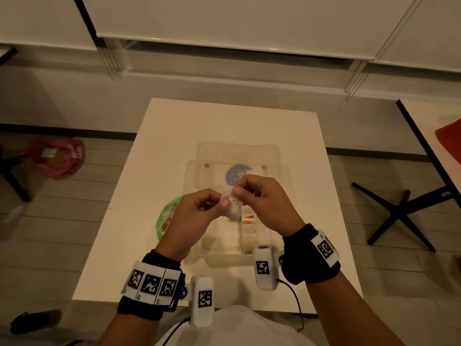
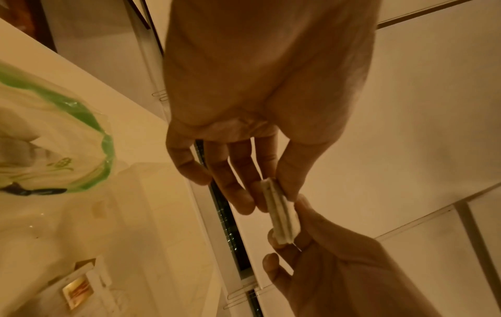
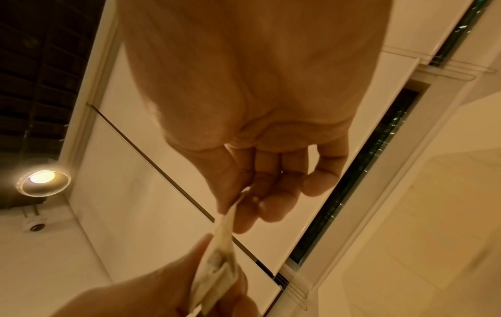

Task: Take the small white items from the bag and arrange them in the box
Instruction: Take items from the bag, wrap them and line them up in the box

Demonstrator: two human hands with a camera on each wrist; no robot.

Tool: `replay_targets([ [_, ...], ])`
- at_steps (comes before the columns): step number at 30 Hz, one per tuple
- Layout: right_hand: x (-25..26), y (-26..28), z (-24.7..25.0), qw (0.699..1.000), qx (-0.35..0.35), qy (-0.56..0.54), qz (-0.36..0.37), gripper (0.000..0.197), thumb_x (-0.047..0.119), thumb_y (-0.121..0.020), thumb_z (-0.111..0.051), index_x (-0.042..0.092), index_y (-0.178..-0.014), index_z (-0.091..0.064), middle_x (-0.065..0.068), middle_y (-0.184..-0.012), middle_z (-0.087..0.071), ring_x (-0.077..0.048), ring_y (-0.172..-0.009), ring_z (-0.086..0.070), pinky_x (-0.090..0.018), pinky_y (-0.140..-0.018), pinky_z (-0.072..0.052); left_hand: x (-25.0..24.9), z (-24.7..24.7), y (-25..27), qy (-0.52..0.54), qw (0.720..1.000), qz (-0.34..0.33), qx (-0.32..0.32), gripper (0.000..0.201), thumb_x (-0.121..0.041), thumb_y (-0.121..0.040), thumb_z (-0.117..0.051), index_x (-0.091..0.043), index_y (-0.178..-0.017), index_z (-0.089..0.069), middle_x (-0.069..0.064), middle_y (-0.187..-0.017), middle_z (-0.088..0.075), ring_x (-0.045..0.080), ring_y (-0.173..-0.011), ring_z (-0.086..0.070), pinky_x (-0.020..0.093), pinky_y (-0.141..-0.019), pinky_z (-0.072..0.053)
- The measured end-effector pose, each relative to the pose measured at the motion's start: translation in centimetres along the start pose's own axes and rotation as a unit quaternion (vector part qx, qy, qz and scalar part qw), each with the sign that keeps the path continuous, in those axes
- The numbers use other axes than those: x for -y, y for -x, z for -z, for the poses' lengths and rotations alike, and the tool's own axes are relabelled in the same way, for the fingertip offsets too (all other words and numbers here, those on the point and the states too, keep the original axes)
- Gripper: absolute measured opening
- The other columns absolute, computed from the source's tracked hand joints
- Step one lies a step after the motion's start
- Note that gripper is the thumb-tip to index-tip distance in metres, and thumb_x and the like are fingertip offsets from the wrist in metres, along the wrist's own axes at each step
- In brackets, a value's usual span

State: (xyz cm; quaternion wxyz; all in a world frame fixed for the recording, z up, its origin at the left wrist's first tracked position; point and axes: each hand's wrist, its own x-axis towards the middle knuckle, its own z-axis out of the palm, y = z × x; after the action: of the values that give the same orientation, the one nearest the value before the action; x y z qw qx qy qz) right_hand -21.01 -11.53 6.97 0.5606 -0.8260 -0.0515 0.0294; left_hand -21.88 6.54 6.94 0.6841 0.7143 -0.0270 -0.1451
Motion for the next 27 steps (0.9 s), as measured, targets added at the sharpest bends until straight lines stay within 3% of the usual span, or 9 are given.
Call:
replay_targets([
  [6, -0.1, 0.0, -0.1, 1.000, -0.012, -0.012, -0.015, 0.019, 0.019, -0.095, -0.063, 0.023, -0.077, -0.067, 0.009, -0.071, -0.065, -0.010, -0.069, -0.059, -0.042, -0.073, -0.052, 0.0, -0.1, -0.2, -0.007, 1.000, -0.003, -0.018, 0.009, -0.011, -0.091, -0.070, -0.004, -0.088, -0.074, 0.002, -0.077, -0.071, -0.004, -0.057, -0.054, 0.007, -0.055, -0.041],
  [10, 0.1, 0.1, -0.2, 1.000, -0.009, 0.014, -0.003, 0.016, 0.019, -0.094, -0.064, 0.022, -0.079, -0.068, 0.007, -0.073, -0.067, -0.018, -0.071, -0.062, -0.040, -0.072, -0.050, -0.1, -0.3, -0.2, -0.006, 0.999, -0.020, -0.039, 0.010, -0.011, -0.092, -0.069, -0.003, -0.088, -0.074, 0.000, -0.071, -0.069, -0.004, -0.050, -0.051, 0.007, -0.054, -0.039],
  [15, 0.1, 0.1, -0.2, 1.000, -0.014, 0.000, -0.010, 0.017, 0.017, -0.094, -0.064, 0.023, -0.078, -0.067, 0.008, -0.072, -0.065, -0.011, -0.069, -0.058, -0.040, -0.071, -0.051, 0.2, 0.0, -0.4, -0.014, 0.999, -0.021, -0.031, 0.009, -0.010, -0.092, -0.069, -0.006, -0.089, -0.076, 0.006, -0.078, -0.073, -0.002, -0.057, -0.056, 0.008, -0.056, -0.041],
  [20, -0.1, 0.1, -0.2, 1.000, -0.013, 0.001, -0.017, 0.016, 0.019, -0.094, -0.064, 0.023, -0.079, -0.068, 0.006, -0.074, -0.066, -0.012, -0.071, -0.059, -0.045, -0.074, -0.052, 0.4, 0.1, -0.5, -0.023, 0.999, -0.006, -0.032, 0.008, -0.009, -0.091, -0.069, -0.007, -0.089, -0.077, 0.001, -0.076, -0.073, -0.001, -0.059, -0.057, 0.009, -0.056, -0.042],
  [22, -0.2, 0.0, 0.0, 1.000, -0.001, 0.014, -0.021, 0.014, 0.018, -0.095, -0.063, 0.023, -0.082, -0.069, 0.009, -0.076, -0.067, -0.010, -0.073, -0.059, -0.039, -0.072, -0.050, 0.5, 0.1, -0.5, -0.034, 0.999, -0.001, -0.035, 0.007, -0.009, -0.091, -0.070, -0.007, -0.089, -0.077, -0.001, -0.074, -0.072, -0.004, -0.056, -0.054, 0.008, -0.055, -0.041],
  [25, 0.0, -0.1, 0.4, 0.999, 0.001, 0.040, -0.017, 0.015, 0.016, -0.097, -0.059, 0.022, -0.091, -0.072, 0.011, -0.084, -0.069, -0.006, -0.079, -0.060, -0.020, -0.070, -0.045, 0.7, 0.3, -0.6, -0.041, 0.998, 0.003, -0.044, 0.007, -0.009, -0.090, -0.071, -0.007, -0.088, -0.077, -0.003, -0.072, -0.071, -0.005, -0.054, -0.054, 0.007, -0.054, -0.041],
  [27, 0.4, 0.0, 0.8, 0.999, -0.016, 0.049, -0.008, 0.015, 0.017, -0.098, -0.059, 0.020, -0.094, -0.073, 0.010, -0.089, -0.069, -0.003, -0.081, -0.059, -0.016, -0.070, -0.043, 0.9, 0.3, -0.7, -0.041, 0.998, 0.005, -0.049, 0.006, -0.009, -0.090, -0.071, -0.008, -0.088, -0.077, -0.003, -0.072, -0.071, -0.005, -0.053, -0.054, 0.008, -0.054, -0.041],
])
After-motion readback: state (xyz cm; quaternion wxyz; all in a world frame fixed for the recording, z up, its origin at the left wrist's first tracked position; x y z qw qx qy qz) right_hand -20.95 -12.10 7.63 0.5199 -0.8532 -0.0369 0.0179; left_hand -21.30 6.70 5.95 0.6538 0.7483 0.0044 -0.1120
